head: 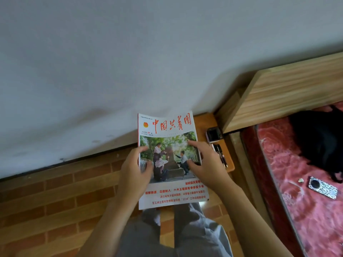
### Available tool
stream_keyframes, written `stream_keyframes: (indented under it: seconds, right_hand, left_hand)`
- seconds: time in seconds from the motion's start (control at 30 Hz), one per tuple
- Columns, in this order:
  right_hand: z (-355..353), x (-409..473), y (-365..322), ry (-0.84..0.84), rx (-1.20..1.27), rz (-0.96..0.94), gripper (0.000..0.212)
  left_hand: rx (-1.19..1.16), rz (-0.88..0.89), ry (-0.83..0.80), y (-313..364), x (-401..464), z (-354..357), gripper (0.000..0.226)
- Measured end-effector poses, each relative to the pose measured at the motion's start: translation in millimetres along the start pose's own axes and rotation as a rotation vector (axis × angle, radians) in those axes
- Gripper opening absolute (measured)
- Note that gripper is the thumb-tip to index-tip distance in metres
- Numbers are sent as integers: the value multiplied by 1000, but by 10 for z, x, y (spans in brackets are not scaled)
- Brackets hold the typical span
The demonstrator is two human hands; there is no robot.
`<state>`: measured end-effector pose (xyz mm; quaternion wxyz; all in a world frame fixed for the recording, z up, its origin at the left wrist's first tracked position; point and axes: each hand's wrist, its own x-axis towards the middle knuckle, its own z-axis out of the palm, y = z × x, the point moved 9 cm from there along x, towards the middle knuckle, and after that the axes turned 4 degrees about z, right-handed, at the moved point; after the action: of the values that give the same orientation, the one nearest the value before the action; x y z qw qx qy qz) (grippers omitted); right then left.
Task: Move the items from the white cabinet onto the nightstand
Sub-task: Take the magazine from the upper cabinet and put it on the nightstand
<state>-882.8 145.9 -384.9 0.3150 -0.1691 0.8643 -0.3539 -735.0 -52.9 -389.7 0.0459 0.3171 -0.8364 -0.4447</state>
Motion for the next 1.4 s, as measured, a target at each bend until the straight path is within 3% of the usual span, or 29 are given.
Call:
stream_keyframes:
  seconds: [0.3,0.7,0.83,1.07,1.17,1.4]
  right_hand:
    - [433,858,986,-173,-99,48,60]
    - [923,1683,2370,-223,-222,144,65]
    - [1091,1824,2678,-251,-284,182,63]
    - [1208,1828,2790,-105,-542,130,63]
    - [1378,1807,2779,-128,-531,116,67]
    - [1783,1851,2766,-194,-560,-77,76]
  left_hand:
    - [36,-169,-103,-729,304,971,43]
    - [183,-60,-235,-1625,929,2301,39]
    - [244,0,-350,-1851,996,2661,32]
    - [415,125,-363,-2101,1059,2715,27]
    - [452,216,-348,-2089,1096,2684,30]
    - [607,350,-503,-2071,1220,2946,60]
